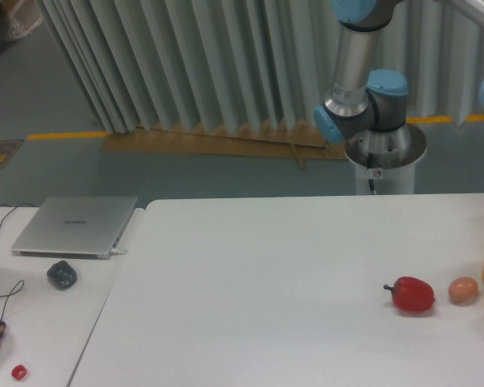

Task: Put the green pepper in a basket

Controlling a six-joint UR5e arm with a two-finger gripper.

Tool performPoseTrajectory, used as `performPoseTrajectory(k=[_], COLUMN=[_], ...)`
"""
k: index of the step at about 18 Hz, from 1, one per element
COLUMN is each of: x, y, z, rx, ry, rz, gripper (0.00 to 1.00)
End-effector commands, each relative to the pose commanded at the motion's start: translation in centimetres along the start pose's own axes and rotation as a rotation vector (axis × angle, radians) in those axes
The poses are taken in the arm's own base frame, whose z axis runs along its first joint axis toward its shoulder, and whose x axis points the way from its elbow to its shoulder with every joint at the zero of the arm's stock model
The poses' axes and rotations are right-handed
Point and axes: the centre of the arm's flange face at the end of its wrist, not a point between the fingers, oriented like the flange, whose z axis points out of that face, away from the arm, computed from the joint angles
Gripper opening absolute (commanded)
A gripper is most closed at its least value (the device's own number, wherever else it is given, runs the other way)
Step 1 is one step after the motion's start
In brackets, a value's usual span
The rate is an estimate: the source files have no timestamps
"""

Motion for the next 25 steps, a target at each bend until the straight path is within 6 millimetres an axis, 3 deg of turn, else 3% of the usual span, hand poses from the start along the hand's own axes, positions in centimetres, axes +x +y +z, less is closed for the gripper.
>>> performPoseTrajectory(k=[6,11,21,25], x=[-0.9,-0.6,1.1,1.2], y=[-6.8,-9.5,-10.2,-10.1], z=[-0.6,-1.6,-4.7,-4.2], rx=[0.017,0.029,-0.03,-0.028], ry=[0.011,0.018,0.089,0.103], rz=[-0.058,-0.066,-0.056,-0.067], gripper=[1.0,1.0,1.0,1.0])
